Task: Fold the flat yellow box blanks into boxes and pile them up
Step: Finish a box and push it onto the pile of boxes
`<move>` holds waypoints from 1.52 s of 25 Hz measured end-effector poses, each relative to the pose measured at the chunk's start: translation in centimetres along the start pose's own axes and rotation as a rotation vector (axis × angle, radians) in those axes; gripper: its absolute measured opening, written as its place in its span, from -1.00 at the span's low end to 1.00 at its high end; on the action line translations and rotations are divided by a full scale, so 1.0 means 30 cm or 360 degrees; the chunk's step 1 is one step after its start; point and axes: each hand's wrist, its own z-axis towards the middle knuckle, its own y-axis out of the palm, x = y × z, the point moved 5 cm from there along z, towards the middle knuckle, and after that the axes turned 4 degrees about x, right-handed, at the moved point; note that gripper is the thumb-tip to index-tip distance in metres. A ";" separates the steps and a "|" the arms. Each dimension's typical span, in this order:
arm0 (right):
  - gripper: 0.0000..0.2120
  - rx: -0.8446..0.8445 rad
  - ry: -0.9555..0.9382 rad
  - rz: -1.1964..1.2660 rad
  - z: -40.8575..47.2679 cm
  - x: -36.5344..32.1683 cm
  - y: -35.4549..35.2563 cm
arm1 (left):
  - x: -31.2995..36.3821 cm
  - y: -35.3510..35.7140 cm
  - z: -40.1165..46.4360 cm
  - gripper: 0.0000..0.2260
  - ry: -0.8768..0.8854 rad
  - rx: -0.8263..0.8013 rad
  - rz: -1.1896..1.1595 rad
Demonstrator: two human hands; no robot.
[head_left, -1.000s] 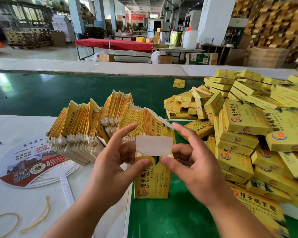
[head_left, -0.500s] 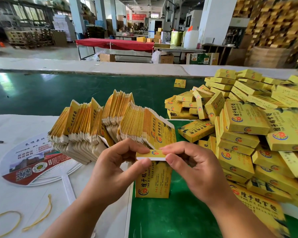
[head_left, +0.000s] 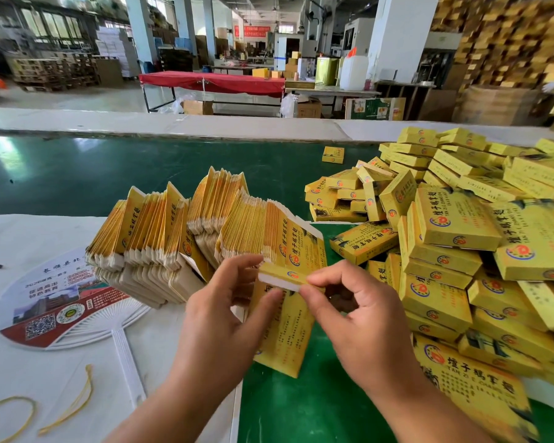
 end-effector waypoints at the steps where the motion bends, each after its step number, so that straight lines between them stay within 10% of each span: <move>1: -0.94 0.0064 0.0007 0.0007 -0.006 -0.001 0.002 | 0.009 0.015 -0.015 -0.51 -0.0003 -0.0030 0.0123; 30: -0.80 -0.0022 0.0409 0.0046 -0.005 0.005 0.005 | 0.074 0.068 -0.056 -0.28 0.0224 -0.0319 0.0901; 38: -0.72 -0.0214 -0.0018 -0.0200 -0.015 -0.056 0.031 | 0.054 0.041 -0.045 -0.31 0.0102 -0.0176 0.0709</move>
